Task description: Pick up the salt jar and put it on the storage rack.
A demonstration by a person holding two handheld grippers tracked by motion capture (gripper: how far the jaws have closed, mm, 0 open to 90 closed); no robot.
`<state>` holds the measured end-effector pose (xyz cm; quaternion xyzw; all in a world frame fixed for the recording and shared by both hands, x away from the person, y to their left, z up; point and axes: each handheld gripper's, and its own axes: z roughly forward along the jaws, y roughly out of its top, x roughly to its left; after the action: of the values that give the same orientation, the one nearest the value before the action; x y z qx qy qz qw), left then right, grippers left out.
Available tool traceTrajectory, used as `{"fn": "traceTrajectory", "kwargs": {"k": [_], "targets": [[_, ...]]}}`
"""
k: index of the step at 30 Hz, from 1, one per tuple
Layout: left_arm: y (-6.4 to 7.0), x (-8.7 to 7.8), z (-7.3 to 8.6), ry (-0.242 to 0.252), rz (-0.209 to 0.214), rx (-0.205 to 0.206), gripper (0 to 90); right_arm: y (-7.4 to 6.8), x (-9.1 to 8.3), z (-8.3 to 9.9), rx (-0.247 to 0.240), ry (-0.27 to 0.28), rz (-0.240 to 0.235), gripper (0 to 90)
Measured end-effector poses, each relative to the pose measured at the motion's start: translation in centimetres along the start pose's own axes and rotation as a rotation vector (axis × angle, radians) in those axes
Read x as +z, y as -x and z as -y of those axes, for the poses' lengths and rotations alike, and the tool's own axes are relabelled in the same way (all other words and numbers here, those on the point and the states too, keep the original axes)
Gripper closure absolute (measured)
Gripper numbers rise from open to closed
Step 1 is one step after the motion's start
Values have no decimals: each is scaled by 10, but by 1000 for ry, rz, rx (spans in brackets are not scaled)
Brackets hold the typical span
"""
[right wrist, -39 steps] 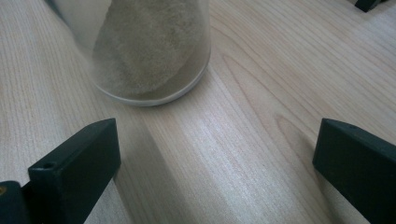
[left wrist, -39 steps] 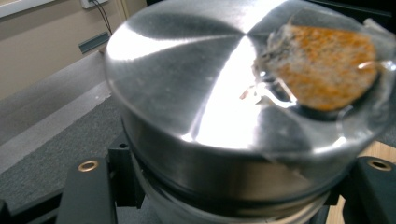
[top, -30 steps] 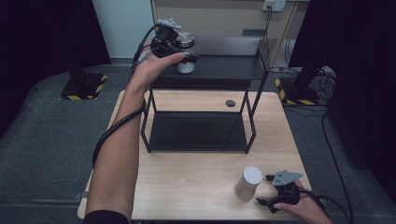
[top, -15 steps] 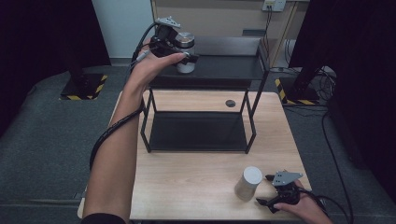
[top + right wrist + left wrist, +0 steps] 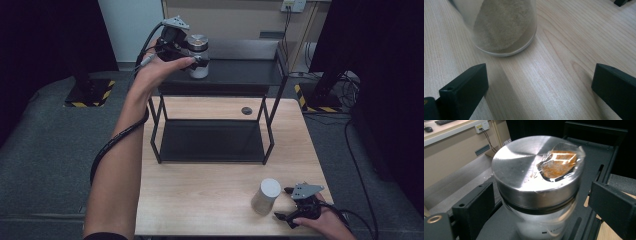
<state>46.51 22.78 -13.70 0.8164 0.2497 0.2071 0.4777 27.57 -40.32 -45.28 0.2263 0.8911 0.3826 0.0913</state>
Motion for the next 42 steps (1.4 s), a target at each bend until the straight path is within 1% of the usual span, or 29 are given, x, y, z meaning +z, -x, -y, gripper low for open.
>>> {"fn": "traceTrajectory", "kwargs": {"k": [4,7,9,12,14,15,16,18,19,20,21,23,25,27,32,38,42], "targets": [[1,-8,-1,-2,-11,8,52,0,0,0,0,0,0,17],[2,-17,2,12,-11,4,52,0,0,0,0,0,1,17],[3,-23,2,11,-19,11,51,0,0,0,0,0,0,17],[3,-33,6,21,-18,4,52,0,0,0,-1,0,1,17],[3,-39,7,21,-20,11,52,0,0,0,-1,-1,1,17],[4,-41,7,13,-23,20,53,0,0,0,-1,-1,1,17],[4,-44,8,15,-22,19,54,0,0,0,-1,-1,1,17],[2,-47,13,27,-5,11,63,0,0,0,-1,-1,1,17],[-1,-49,16,36,16,2,65,0,0,0,-1,-1,1,17],[-1,-50,19,43,21,5,67,0,0,0,-1,-1,1,17],[1,-52,20,40,20,18,69,0,0,0,-1,-1,1,17],[0,-53,22,36,45,34,69,0,0,0,-1,-1,1,17],[4,-54,22,24,45,59,68,0,0,0,-1,-1,1,17],[6,-55,24,20,55,70,68,0,0,0,-1,-1,1,17],[12,-57,30,25,82,95,67,0,0,0,-1,-1,1,17],[21,-57,40,44,112,120,66,0,0,0,-1,-1,1,17],[24,-56,49,48,126,119,63,0,0,0,-1,-1,1,17]]}}
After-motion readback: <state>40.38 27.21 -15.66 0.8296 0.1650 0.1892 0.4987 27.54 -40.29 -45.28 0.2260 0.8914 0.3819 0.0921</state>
